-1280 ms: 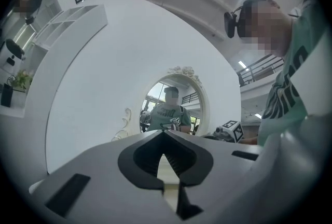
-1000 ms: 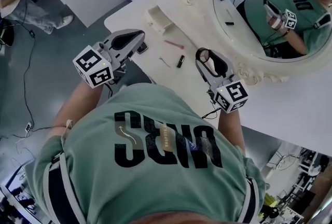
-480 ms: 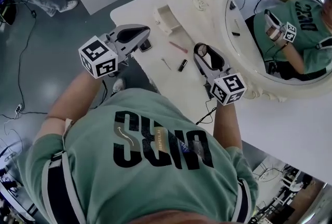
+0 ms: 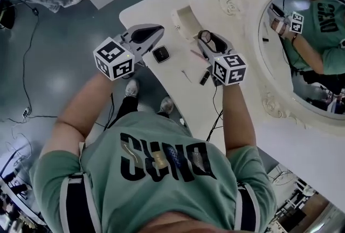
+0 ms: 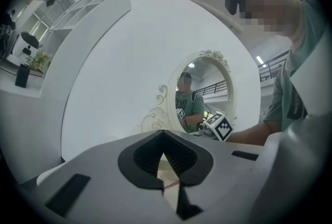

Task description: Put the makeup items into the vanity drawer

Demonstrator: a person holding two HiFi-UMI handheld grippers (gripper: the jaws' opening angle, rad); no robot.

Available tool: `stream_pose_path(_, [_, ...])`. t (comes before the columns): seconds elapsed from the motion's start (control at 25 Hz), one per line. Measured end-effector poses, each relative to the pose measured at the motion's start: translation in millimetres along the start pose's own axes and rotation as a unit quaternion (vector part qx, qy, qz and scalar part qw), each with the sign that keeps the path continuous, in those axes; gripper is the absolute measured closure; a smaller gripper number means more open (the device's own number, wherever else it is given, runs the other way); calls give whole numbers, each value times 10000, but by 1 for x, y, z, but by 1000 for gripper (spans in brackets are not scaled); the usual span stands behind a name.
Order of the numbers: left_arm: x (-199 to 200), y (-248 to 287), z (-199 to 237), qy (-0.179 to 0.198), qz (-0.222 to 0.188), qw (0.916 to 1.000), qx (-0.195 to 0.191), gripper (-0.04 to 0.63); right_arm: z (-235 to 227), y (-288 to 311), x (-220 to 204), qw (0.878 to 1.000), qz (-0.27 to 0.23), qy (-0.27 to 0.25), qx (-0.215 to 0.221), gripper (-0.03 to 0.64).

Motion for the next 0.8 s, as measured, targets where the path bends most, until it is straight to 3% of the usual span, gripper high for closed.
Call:
stream_pose_path(0.4, [-42,41,54,-241,152,9995,-142,595,-19,95,-18,9978,566,202,-268,397])
stream_pose_path(0.8, [-56,68,73,-338,148,9988,-322,595,-16,115,-15,9967,442,660,-163,396])
Point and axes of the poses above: the fingertips, and each gripper's own axes: y forward along the fingers, z to its left, x out of its top, the point moved 10 cm from there along -y, backward along the fingers, and after that the axes turned 5 degrees about z, right-handed, at the moved point
